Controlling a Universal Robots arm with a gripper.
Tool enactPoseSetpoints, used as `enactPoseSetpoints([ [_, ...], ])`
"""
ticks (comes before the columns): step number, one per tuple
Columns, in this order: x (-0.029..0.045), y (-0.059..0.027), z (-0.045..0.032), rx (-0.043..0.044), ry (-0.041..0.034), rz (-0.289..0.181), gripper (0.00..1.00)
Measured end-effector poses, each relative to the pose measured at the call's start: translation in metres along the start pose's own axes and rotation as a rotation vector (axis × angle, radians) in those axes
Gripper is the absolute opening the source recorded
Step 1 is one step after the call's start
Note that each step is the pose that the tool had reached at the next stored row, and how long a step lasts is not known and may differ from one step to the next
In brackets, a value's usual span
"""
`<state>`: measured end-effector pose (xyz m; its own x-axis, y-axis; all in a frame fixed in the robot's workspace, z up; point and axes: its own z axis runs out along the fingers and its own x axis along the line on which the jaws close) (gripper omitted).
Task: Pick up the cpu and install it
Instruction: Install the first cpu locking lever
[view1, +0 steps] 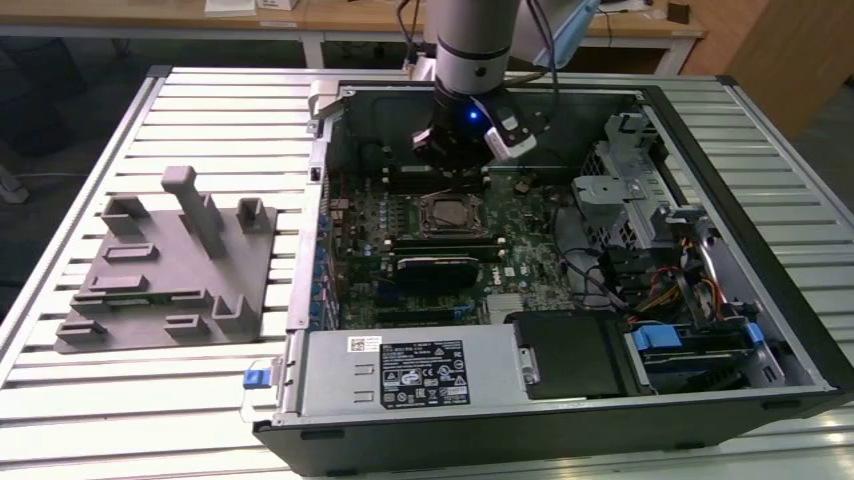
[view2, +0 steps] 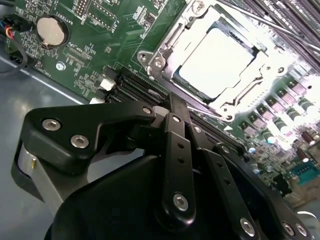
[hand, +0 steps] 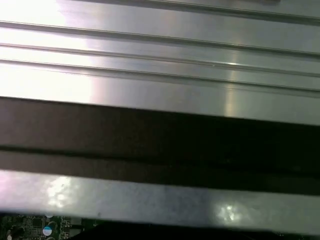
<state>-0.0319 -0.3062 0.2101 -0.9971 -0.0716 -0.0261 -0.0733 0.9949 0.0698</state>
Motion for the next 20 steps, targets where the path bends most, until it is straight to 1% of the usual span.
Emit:
enactPoseSetpoints([
  [5, -0.0039, -0.0007, 0.0059, -0.0001, 0.0000, 0.000, 0.11],
  [10, -0.0052, -0.0011, 0.0104, -0.0001, 0.0000, 0.000, 0.11],
  [15, -0.0055, -0.0012, 0.0109, 0.0003, 0.0000, 0.000, 0.11],
  [16, -0.0055, -0.0011, 0.0111, 0.0023, 0.0000, 0.000, 0.11],
  [17, -0.0055, -0.0011, 0.0111, 0.0061, 0.0003, 0.000, 0.11],
  [20, -0.0056, -0.0010, 0.0118, 0.0208, 0.0017, 0.000, 0.11],
])
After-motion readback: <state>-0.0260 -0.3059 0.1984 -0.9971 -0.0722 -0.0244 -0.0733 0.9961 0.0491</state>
